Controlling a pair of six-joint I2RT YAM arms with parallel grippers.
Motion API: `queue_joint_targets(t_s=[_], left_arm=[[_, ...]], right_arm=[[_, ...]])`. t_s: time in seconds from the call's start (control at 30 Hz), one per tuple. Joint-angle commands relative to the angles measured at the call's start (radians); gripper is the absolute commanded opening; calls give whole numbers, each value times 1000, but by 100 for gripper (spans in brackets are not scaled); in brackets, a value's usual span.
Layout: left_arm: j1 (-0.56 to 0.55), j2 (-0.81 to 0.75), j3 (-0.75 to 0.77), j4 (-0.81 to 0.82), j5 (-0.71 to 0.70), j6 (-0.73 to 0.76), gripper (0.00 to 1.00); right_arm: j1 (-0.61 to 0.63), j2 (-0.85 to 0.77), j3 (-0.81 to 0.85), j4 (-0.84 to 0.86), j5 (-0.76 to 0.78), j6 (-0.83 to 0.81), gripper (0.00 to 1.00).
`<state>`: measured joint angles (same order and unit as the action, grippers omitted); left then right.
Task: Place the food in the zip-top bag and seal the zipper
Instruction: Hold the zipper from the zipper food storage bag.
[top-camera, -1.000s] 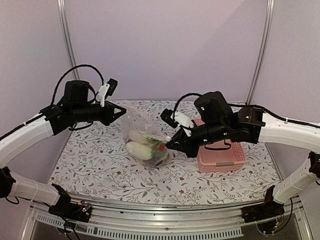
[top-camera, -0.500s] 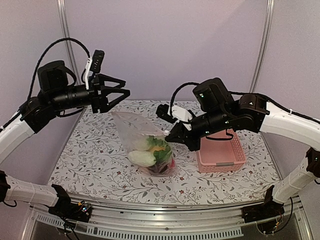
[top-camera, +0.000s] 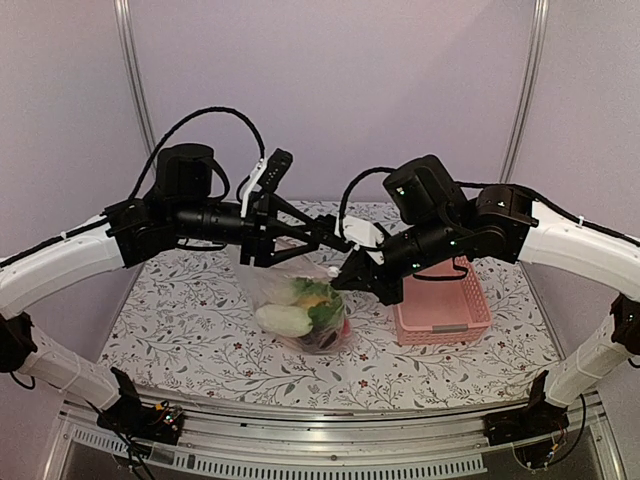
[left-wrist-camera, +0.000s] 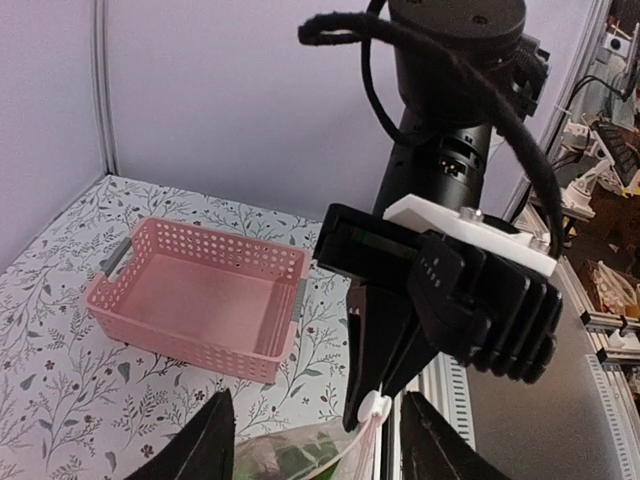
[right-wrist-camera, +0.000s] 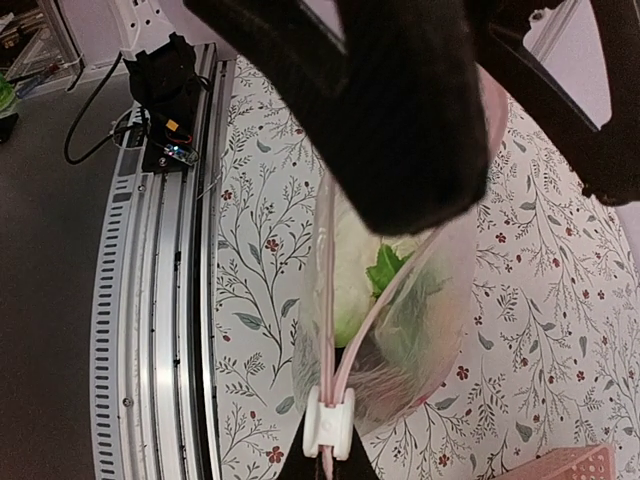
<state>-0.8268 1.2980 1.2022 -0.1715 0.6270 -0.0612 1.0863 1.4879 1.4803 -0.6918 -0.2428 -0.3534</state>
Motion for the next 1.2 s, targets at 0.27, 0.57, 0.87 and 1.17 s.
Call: queue_joint_targets(t_s=[0.27,0.57,0.87,1.17], left_arm=[[-32,35,-41,4,77,10,45],[-46,85,-3,-56,89,59,41],[-71,121,25,-112,91,141,35],[-85,89,46,-166,49,160,40]], right_arm=[[-8,4,26,18,-50,43,0],[-24,14,34,23,-74,63,0],[-46,21,34,21,-92,64,0],[-62,44,45,26,-102,72,0]])
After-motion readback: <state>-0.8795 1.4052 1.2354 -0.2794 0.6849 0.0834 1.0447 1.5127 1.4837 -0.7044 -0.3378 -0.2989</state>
